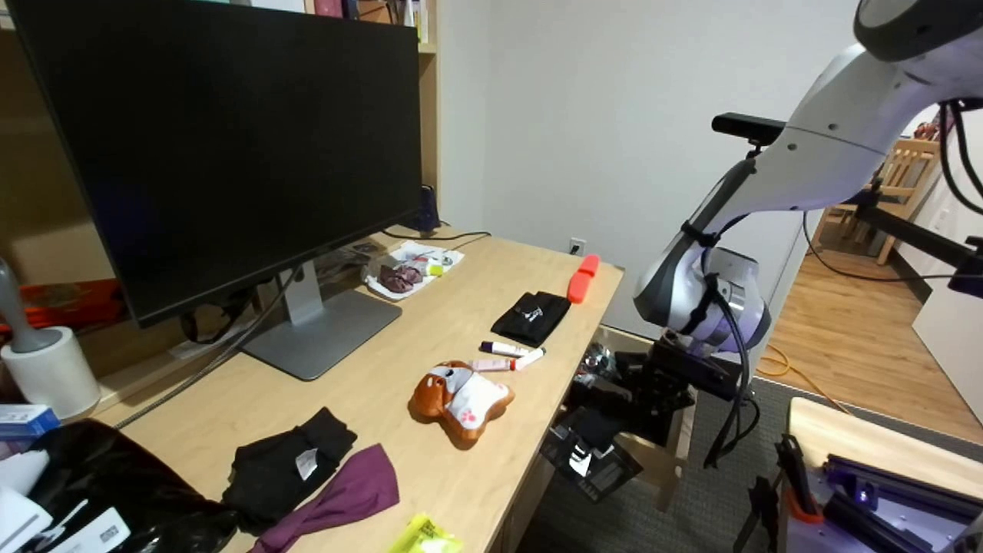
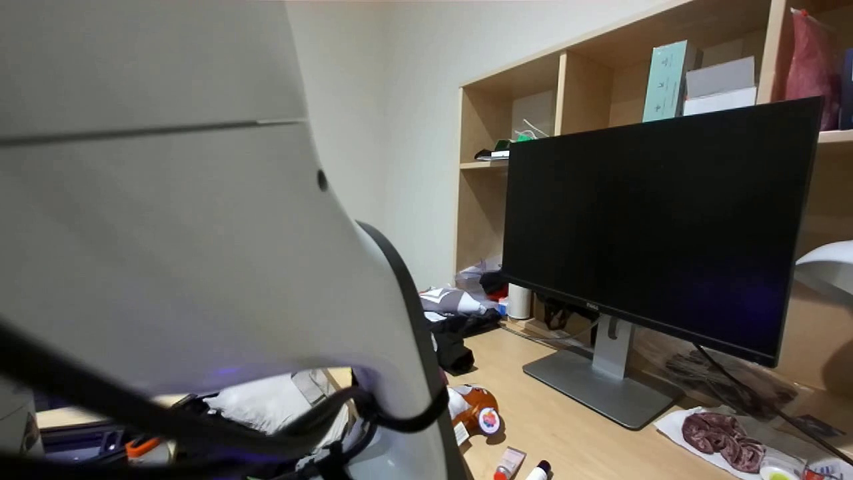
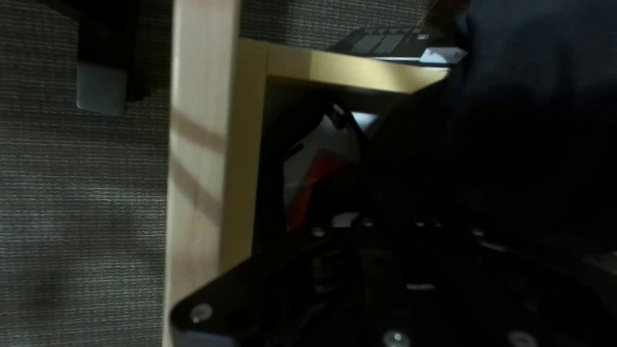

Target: Place the set of socks in the left side of the desk

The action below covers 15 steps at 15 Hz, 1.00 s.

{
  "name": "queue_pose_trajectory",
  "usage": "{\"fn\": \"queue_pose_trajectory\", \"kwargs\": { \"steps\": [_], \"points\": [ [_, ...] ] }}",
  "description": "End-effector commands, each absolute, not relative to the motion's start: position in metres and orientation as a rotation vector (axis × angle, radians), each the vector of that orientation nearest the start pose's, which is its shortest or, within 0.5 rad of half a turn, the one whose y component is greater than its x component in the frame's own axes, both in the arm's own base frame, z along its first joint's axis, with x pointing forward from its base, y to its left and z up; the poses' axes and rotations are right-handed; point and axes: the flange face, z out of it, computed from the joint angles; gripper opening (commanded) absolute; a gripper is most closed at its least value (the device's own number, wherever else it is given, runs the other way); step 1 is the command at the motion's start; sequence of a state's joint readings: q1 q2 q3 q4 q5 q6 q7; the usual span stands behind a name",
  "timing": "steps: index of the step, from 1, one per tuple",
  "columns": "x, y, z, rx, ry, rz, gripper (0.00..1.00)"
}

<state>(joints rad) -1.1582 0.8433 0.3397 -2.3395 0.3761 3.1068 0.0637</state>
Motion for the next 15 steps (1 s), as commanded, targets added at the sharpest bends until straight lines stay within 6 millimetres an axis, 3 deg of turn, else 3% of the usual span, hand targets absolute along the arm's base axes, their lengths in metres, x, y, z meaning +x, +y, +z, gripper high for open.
{"fn": "queue_pose_trajectory", "kwargs": {
  "steps": [1, 5, 15],
  "points": [
    [0.298, -0.323, 0.037, -2.237, 1.819, 0.028, 0.09],
    [0.291, -0.334, 0.069, -2.228, 1.811, 0.059, 0.08],
    [0.287, -0.346, 0.123, -2.205, 1.826, 0.123, 0.07]
  ]
}}
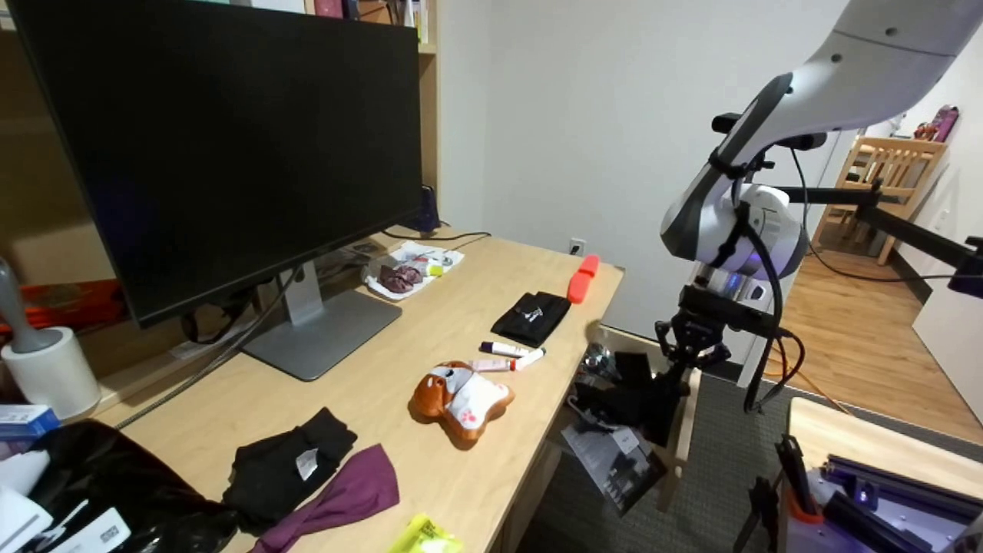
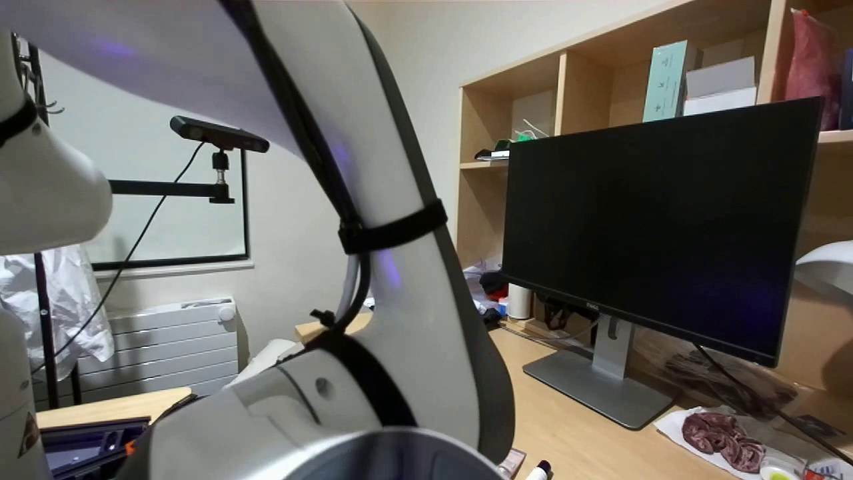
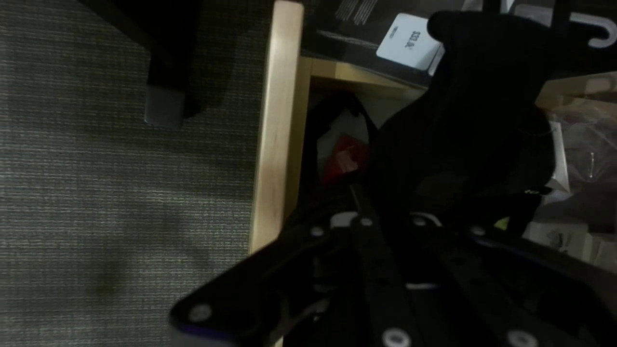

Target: Place the set of socks in the left side of the desk

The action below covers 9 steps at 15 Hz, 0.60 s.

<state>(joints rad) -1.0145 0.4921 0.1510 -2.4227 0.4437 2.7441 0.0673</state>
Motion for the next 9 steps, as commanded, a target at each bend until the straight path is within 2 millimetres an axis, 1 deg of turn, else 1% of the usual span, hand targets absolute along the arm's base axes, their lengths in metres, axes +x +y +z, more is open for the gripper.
{"fn": "queue_pose_trajectory", "kwargs": {
  "steps": [1, 4, 6, 9],
  "points": [
    [0.291, -0.345, 0.135, -2.184, 1.818, 0.098, 0.07],
    [0.307, -0.336, 0.173, -2.102, 1.789, 0.045, 0.08],
    [0.321, -0.324, 0.198, -2.074, 1.760, 0.010, 0.07],
    [0.342, -0.298, 0.233, -2.066, 1.718, -0.011, 0.08]
  ]
}}
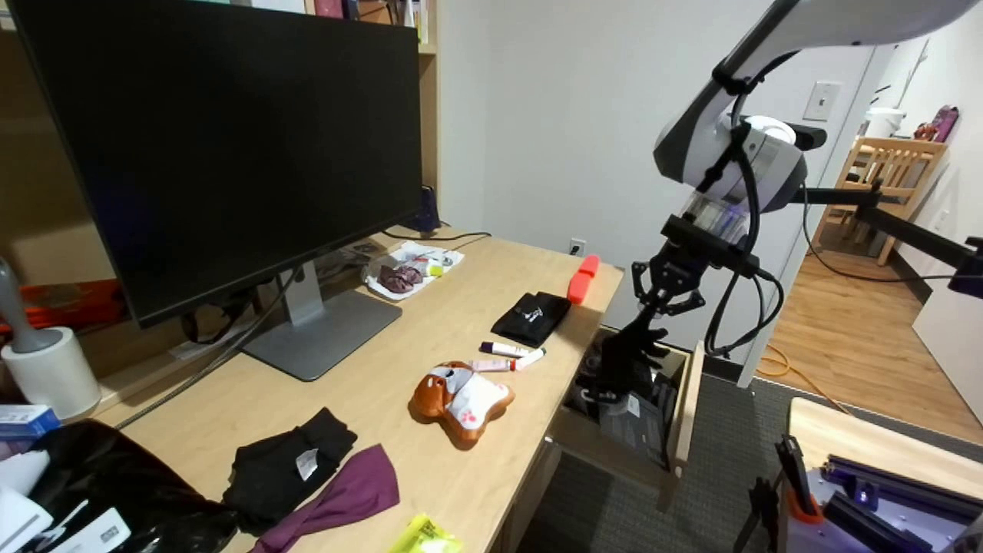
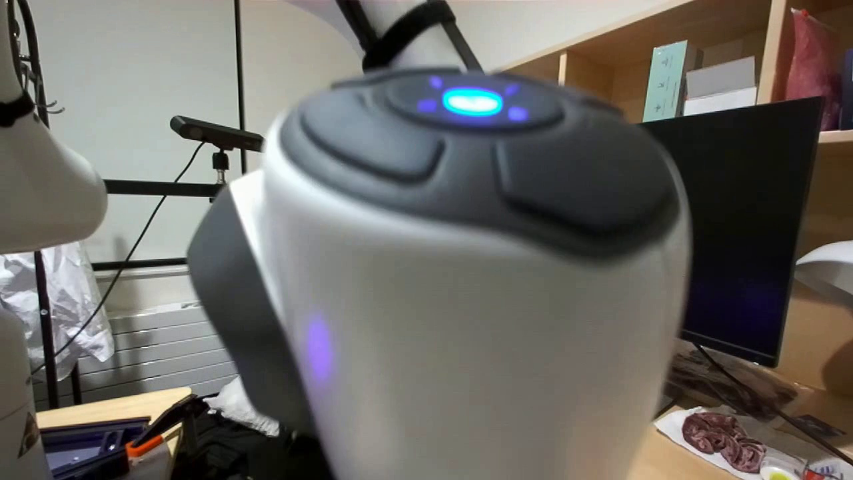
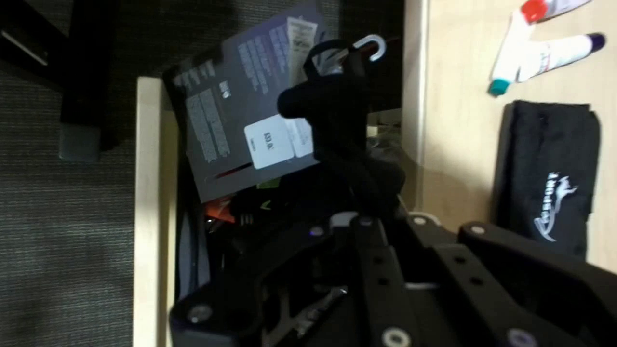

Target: Place the set of socks in the left side of the desk

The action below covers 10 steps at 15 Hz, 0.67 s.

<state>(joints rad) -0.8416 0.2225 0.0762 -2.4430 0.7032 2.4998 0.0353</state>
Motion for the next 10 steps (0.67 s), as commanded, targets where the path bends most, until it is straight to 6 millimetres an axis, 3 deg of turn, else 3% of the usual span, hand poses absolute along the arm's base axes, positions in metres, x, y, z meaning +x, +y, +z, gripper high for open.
{"fn": "queue_pose_trajectory", "kwargs": {
  "steps": [1, 5, 6, 10],
  "points": [
    [0.349, -0.289, 0.244, -2.074, 1.703, -0.015, 0.08],
    [0.369, -0.254, 0.276, -2.125, 1.671, 0.030, 0.08],
    [0.373, -0.268, 0.263, -2.129, 1.665, -0.008, 0.09],
    [0.374, -0.266, 0.265, -2.129, 1.670, -0.005, 0.09]
  ]
}}
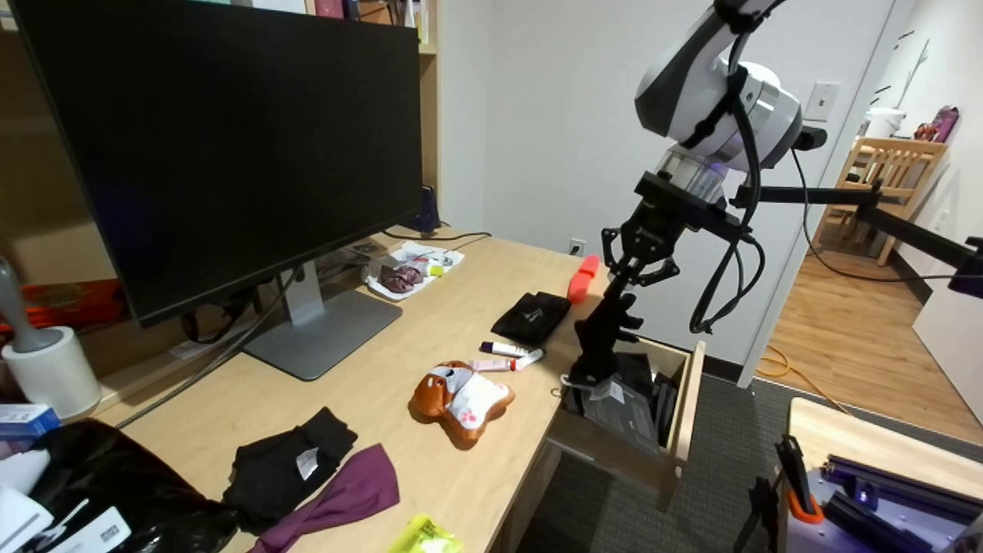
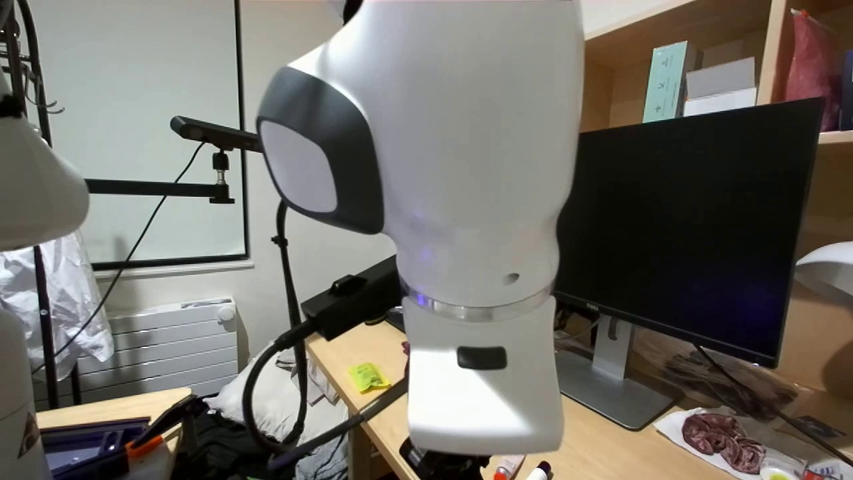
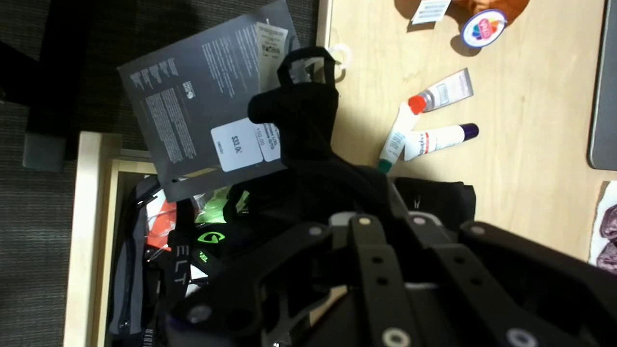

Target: Place the set of socks in the left side of the desk

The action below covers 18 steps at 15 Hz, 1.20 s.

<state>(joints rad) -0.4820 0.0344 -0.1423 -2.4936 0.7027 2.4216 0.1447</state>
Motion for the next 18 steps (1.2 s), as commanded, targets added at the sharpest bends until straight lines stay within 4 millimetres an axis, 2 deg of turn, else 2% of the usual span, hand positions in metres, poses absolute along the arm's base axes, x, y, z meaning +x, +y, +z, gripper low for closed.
{"fn": "queue_pose_trajectory", "kwargs": {
  "steps": [1, 3, 6, 9, 14, 18],
  "points": [
    [0.373, -0.268, 0.264, -2.126, 1.675, -0.004, 0.08],
    [0.373, -0.264, 0.270, -2.151, 1.642, -0.046, 0.08],
    [0.373, -0.242, 0.292, -2.187, 1.525, -0.088, 0.08],
    [0.370, -0.213, 0.327, -2.218, 1.362, -0.171, 0.08],
    [0.359, -0.164, 0.393, -2.148, 1.159, -0.270, 0.08],
    [0.349, -0.120, 0.434, -2.111, 1.024, -0.327, 0.08]
  ]
}}
